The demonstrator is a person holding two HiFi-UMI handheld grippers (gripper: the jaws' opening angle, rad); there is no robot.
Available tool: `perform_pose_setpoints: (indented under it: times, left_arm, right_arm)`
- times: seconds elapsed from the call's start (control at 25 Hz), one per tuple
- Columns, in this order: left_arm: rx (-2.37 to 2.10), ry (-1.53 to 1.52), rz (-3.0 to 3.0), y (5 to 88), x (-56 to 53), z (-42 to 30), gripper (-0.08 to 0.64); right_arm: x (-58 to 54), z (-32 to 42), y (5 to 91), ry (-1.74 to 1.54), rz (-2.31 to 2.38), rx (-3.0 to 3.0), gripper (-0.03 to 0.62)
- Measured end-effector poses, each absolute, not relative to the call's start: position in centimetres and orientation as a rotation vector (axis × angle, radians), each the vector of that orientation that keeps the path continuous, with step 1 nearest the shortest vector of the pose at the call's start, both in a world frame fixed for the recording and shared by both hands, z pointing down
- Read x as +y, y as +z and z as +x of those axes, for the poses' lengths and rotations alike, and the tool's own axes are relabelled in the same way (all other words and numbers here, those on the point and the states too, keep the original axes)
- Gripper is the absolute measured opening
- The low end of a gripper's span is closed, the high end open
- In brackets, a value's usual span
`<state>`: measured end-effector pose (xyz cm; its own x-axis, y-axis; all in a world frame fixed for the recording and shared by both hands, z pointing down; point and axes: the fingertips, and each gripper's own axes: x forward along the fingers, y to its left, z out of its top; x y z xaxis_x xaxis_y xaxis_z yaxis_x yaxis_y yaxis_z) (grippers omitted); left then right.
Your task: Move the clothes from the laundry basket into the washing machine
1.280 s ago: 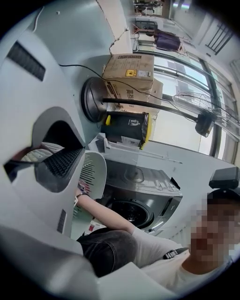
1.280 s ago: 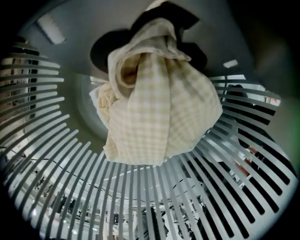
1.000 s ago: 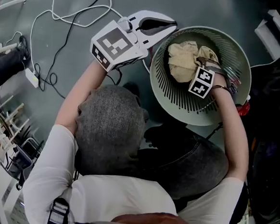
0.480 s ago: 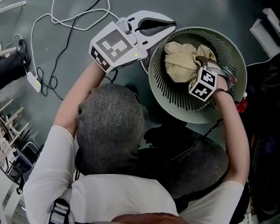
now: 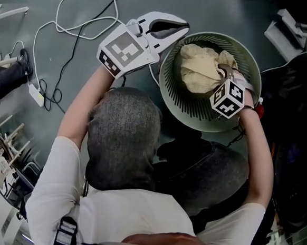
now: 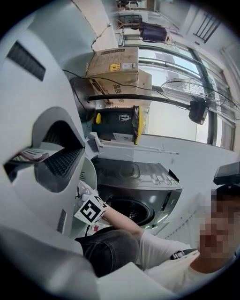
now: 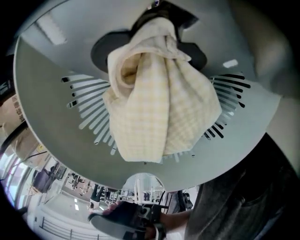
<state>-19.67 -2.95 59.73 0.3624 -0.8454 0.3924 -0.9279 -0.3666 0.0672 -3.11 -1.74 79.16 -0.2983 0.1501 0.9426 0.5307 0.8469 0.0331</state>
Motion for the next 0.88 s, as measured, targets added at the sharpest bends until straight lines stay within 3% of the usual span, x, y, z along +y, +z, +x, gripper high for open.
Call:
perform_pose_setpoints:
  times: [0.88]
  left_arm:
    - [-1.536, 0.488, 2.456, 50.3, -8.2, -18.0, 0.006]
  right_arm:
    - [-8.8, -0.9, 61.0, -0.275, -0.174, -2.142, 0.224]
